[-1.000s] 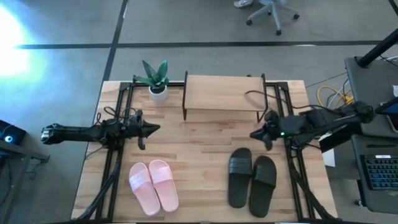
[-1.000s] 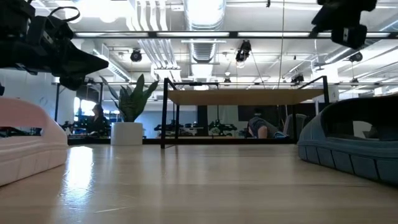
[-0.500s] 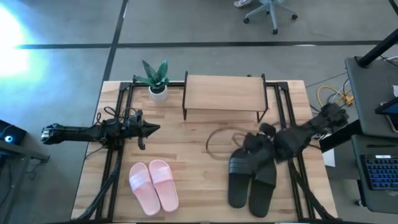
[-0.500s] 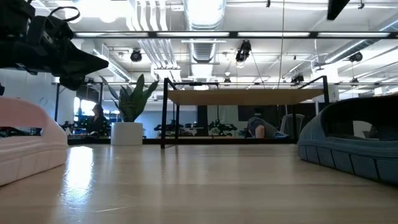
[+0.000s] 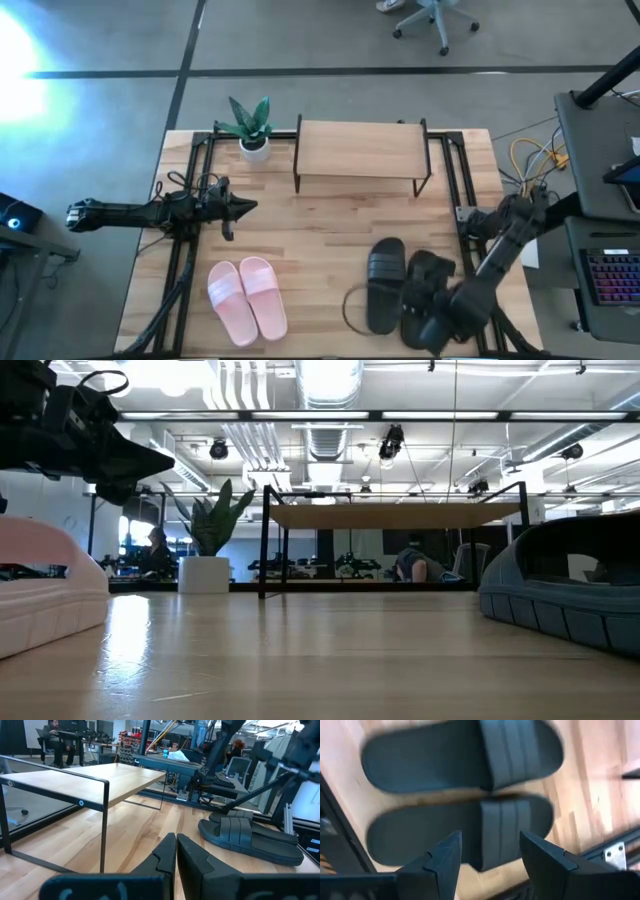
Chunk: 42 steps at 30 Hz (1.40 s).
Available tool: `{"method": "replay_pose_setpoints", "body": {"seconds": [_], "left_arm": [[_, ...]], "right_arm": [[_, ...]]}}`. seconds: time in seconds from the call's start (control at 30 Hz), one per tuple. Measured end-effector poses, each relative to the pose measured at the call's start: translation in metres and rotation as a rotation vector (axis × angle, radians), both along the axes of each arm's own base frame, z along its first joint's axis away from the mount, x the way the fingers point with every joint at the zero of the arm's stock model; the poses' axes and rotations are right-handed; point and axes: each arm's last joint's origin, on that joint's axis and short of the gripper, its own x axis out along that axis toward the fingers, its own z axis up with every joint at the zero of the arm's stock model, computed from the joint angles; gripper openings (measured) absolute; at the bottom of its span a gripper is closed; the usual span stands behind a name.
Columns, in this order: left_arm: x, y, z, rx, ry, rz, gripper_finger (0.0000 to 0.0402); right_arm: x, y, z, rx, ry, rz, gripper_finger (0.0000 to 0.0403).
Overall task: Pick and place slides into the shelf
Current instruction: Put the right black slipper on the shelf
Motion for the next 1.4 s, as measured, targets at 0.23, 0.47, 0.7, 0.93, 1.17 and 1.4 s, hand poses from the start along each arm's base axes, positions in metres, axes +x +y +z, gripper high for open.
{"method": "replay_pose_setpoints", "body": {"seconds": [0.23, 0.47, 0.7, 0.93, 1.17, 1.4], "left_arm": [[0.000, 0.000, 0.000, 0.000, 0.000, 0.000, 0.0000], [0.000, 0.000, 0.000, 0.000, -0.001, 0.000, 0.0000], [0.000, 0.000, 0.000, 0.000, 0.000, 0.000, 0.0000], [0.000, 0.000, 0.000, 0.000, 0.000, 0.000, 0.0000], [0.000, 0.000, 0.000, 0.000, 0.001, 0.000, 0.0000], [0.000, 0.000, 0.000, 0.000, 0.001, 0.000, 0.0000]], "right_arm": [[-0.002, 0.014, -0.039, -0.126, 0.022, -0.070, 0.0192], [-0.005, 0.010, -0.084, -0.274, 0.111, -0.107, 0.0192], [-0.011, 0.003, -0.098, -0.328, 0.123, -0.166, 0.0192], [-0.011, 0.003, -0.097, -0.325, 0.145, -0.131, 0.0192], [-0.007, 0.014, -0.083, -0.263, 0.100, -0.103, 0.0192], [-0.012, 0.015, -0.086, -0.280, 0.073, -0.137, 0.0192]]}}
